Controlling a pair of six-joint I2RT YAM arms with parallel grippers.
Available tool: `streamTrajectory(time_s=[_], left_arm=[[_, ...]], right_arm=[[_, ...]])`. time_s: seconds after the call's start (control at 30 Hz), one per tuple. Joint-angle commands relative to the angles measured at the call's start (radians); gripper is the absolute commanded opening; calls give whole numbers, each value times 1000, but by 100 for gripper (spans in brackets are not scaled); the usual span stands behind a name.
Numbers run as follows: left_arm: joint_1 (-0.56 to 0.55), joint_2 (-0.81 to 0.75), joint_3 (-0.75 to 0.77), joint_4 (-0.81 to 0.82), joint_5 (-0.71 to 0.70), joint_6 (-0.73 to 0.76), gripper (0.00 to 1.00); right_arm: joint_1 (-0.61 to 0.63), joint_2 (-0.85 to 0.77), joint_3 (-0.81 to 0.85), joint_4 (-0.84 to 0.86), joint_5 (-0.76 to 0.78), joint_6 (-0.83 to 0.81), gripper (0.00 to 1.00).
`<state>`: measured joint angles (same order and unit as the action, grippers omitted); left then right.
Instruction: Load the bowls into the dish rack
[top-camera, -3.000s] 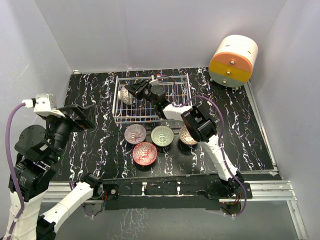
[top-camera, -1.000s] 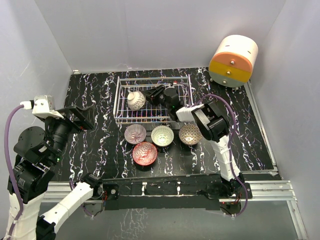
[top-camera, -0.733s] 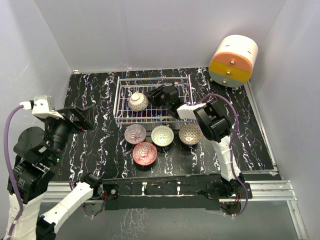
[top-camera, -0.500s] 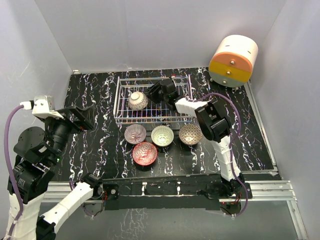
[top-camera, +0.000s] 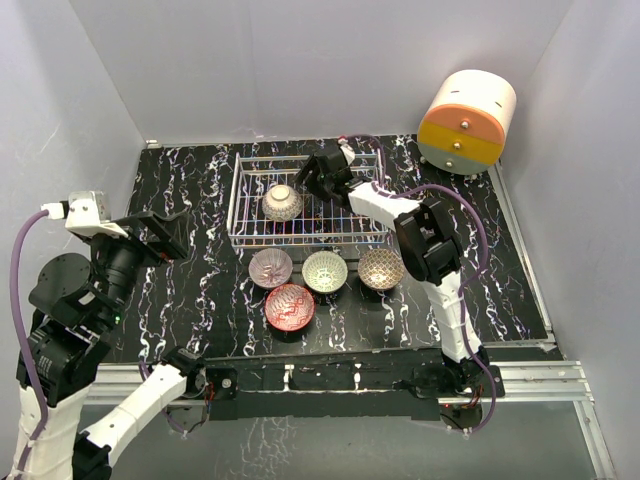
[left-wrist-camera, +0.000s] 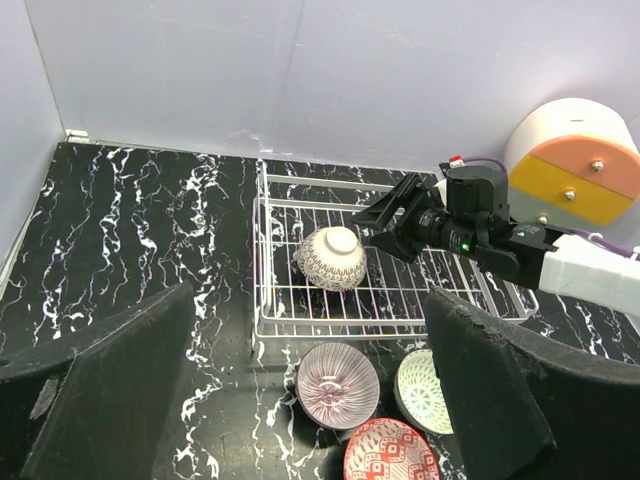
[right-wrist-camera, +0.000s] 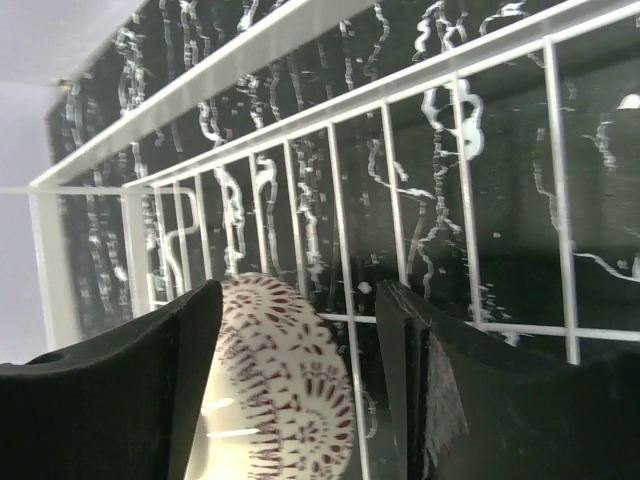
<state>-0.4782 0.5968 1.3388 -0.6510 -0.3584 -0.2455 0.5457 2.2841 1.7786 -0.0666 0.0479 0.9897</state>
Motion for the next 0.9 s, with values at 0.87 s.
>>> streamTrajectory(time_s=[0.87], left_arm=[[-3, -1, -68, 43, -49, 34, 97]], right_arm=[[172, -149, 226, -456, 185, -807, 92]])
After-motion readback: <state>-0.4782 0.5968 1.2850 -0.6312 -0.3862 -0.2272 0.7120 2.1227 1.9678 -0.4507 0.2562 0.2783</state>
